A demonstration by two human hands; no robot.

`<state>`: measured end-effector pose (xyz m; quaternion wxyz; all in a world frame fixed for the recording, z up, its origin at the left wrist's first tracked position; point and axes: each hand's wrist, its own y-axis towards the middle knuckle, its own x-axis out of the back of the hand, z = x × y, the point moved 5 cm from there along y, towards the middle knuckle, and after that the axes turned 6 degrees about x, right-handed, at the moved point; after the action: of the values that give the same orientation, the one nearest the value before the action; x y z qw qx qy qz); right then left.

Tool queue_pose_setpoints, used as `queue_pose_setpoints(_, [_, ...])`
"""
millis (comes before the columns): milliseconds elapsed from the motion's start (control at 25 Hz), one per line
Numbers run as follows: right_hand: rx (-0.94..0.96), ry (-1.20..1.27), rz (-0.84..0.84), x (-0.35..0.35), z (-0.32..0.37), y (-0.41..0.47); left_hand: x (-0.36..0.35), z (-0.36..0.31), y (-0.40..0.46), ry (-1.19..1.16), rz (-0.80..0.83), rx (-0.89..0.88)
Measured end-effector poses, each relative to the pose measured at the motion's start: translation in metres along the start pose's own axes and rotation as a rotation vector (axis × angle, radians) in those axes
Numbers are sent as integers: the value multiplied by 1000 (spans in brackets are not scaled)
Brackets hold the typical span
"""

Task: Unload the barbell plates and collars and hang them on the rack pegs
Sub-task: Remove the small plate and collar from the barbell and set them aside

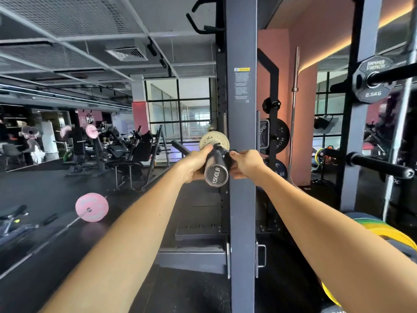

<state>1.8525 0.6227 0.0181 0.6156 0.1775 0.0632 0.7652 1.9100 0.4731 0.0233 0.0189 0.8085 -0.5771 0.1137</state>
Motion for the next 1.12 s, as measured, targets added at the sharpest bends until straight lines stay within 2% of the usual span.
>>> queue_pose_setpoints(160, [-34,-24,0,-10,-15,58,3,-11,66,95,-45,-8])
queue_pose_setpoints(560, [-24,-100,-50,-31,-42,177,5,-22,196,81,-53,2])
queue_pose_setpoints(880, [-34,-192,-31,-40,-53,228,7,-27,240,-28,-19,49])
queue_pose_setpoints(1000, [-38,-236,-3,-40,-49,230,6,-25,238,-102,42,88])
queue_pose_setpoints(1120, [22,-348,-61,-42,-33,226,7,-25,232,-140,61,109])
